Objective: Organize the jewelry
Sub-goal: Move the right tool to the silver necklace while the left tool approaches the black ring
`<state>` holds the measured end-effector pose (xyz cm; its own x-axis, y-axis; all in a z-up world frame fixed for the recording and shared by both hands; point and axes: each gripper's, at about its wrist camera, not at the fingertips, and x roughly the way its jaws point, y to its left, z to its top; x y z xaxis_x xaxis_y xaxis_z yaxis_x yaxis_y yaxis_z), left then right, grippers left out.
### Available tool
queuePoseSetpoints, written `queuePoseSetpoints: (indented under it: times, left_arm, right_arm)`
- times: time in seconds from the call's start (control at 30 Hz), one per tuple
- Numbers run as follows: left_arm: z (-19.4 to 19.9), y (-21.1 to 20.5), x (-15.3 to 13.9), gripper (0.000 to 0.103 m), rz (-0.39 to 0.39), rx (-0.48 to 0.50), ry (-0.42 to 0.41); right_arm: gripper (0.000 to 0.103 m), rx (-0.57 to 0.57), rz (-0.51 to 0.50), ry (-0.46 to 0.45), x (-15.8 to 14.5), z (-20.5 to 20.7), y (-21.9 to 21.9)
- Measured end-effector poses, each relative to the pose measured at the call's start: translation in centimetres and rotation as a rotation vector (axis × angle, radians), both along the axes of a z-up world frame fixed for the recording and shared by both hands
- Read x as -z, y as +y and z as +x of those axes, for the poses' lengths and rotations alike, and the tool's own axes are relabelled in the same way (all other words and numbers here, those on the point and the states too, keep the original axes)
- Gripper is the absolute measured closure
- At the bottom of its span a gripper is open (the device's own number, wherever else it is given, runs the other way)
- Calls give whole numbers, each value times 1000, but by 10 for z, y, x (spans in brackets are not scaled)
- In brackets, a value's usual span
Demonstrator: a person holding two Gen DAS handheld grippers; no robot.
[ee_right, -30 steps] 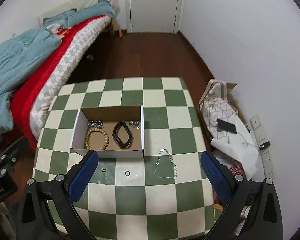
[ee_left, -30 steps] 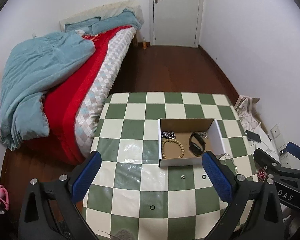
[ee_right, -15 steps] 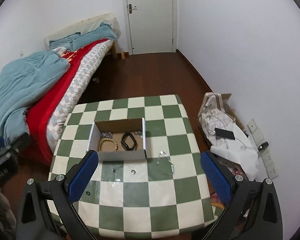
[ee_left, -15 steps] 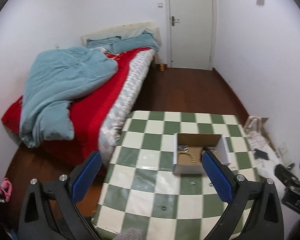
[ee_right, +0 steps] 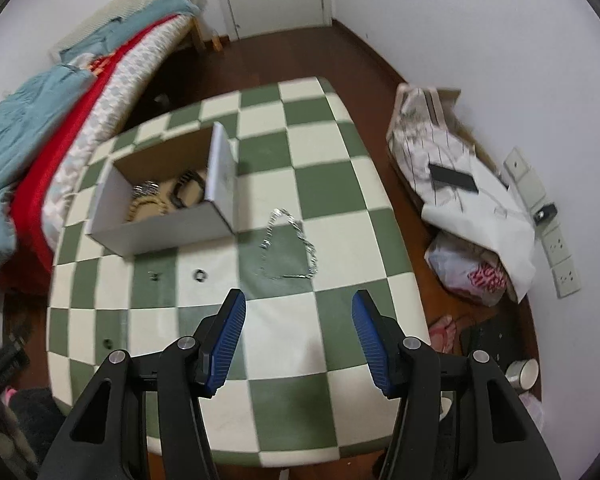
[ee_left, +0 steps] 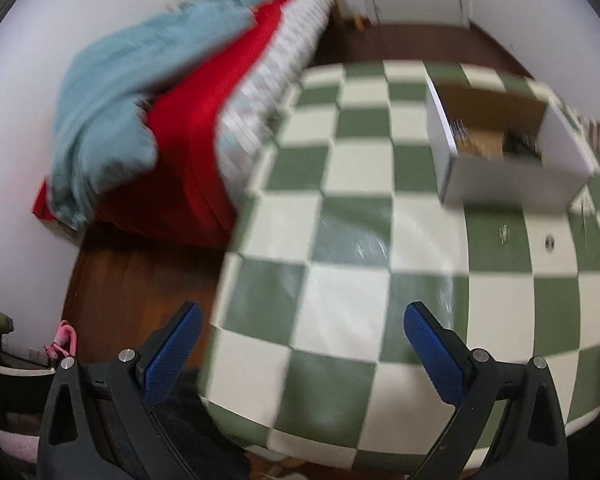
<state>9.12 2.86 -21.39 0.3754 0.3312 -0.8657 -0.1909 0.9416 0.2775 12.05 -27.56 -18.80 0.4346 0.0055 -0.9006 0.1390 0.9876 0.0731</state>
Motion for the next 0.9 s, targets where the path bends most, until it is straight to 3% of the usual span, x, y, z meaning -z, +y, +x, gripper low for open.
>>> queuePoseSetpoints:
  times: [0.33,0.63,0.73,0.77,0.9]
  left_arm:
    - [14,-30,49,24,-99,57,130]
    - [10,-35,55,25,-71,58,134]
    - [6,-30,53,25,-65,60,129]
    - [5,-28,52,25,-65,60,130]
    - [1,-25,49,25,-77,72,126]
  right_arm:
    - [45,40,14,55,55,38,-24]
    - [46,-8,-21,104,105,83,-13]
    - [76,-88,-109,65,105,85,6]
    - [98,-104,-127,75,105,86,12]
    - [99,-142,-190,124,106,75,23]
